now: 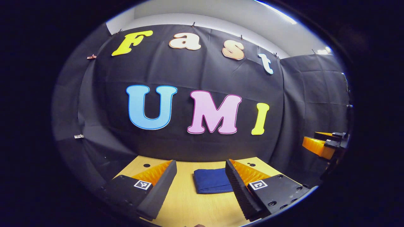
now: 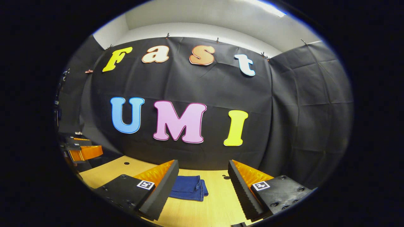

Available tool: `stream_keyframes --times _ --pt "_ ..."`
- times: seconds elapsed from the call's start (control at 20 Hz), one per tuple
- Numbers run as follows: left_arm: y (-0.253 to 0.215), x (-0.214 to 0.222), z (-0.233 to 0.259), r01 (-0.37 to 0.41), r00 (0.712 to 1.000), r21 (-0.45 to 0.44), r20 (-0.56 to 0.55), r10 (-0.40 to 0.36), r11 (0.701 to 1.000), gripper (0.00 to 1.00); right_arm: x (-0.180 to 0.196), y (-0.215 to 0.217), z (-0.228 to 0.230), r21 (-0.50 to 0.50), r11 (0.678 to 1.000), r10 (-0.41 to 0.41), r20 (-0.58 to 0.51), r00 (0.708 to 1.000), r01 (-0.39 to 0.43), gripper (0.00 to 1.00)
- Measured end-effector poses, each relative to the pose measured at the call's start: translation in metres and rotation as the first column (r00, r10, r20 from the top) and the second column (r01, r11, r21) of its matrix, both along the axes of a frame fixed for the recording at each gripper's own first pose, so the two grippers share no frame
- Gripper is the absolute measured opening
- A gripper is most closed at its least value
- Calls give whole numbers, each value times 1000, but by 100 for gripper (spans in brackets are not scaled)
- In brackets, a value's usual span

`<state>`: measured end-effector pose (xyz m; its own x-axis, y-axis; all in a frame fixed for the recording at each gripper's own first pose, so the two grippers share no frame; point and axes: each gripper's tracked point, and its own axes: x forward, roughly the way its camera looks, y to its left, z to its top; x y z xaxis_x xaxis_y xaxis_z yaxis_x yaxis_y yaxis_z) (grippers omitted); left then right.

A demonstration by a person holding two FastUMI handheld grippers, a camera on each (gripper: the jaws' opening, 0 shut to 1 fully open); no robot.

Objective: Grasp the waist and the cuffs of the jeans and fold them to make the two legs overlap; first hold the waist and fold one-third of the jeans toward the cuffs, then hold the cuffs and fold the remaining one-third in the same direction to finish folding.

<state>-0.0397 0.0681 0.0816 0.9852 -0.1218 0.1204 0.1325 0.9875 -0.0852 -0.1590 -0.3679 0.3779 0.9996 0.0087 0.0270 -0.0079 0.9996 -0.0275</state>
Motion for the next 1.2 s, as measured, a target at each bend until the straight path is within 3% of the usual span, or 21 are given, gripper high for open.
stream_keyframes --times 0.2,0.35,0.5,0.65,0.7,1.2 --pt "-2 -7 8 -42 999 16 17 42 999 96 -4 -2 5 36 999 24 32 999 -25 96" --pt "-5 -9 11 -39 999 1 18 39 999 93 -4 -5 1 3 999 55 31 998 -55 96" --pt "-3 -5 5 -61 998 -6 1 61 998 96 -4 -2 -2 6 996 87 29 996 -87 94" --pt "-3 -5 6 -62 998 -6 6 62 998 92 -2 -2 -5 5 995 99 14 995 -99 93" --pt "-4 -5 6 -60 998 -5 1 60 998 96 -2 -2 -7 11 994 106 7 994 -106 96" --pt "-6 1 -10 -52 998 -13 -39 52 999 96 1 2 -18 34 988 151 -23 988 -150 96"
